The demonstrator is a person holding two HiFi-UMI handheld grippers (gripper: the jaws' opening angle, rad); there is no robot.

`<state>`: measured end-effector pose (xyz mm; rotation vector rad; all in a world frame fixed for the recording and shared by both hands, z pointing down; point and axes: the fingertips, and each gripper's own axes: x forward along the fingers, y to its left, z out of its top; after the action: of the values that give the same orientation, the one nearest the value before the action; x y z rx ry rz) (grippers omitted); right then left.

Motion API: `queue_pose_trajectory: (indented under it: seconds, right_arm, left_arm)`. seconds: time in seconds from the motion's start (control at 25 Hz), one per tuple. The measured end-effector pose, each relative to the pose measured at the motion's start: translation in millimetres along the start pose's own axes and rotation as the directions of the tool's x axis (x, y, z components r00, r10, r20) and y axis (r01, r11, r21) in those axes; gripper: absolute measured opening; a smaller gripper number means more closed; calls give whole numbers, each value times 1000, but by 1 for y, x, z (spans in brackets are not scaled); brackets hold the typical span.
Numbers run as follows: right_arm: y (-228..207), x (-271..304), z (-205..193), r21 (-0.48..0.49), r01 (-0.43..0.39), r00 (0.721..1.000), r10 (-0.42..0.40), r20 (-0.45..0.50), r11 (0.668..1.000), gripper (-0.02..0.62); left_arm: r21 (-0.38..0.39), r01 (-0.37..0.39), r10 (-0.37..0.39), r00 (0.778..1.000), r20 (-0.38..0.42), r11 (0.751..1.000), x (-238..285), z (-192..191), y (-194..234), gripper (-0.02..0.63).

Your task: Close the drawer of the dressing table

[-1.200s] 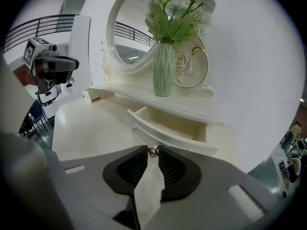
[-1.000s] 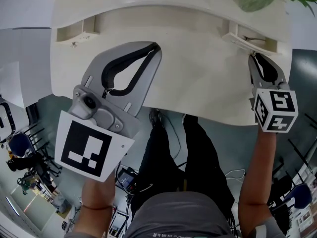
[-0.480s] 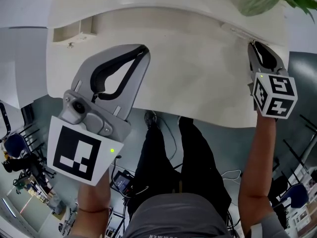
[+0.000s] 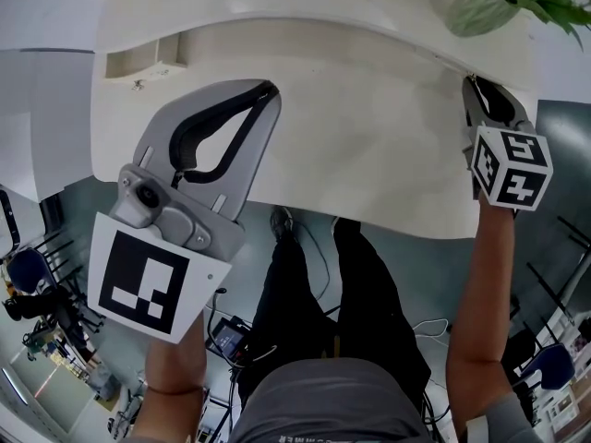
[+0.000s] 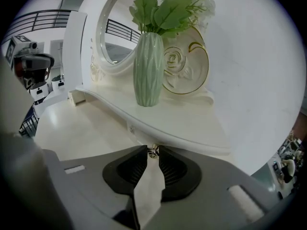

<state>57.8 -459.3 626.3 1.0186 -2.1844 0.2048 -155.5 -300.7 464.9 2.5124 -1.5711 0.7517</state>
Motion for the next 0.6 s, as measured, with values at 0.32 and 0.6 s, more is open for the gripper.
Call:
queue_pose_trajectory:
  seconds: [0.32,0.6]
  right_arm:
    - [-2,-9,3,17,16,999,-16,-30,1000,75]
    - [4,-60,25,28,51,998,-52,21,998,14]
  left_arm:
    - [34,-5,5,1000,28,999,-13,24,3,3]
    - [57,-34,30,997,69,998,-48,55,7,3]
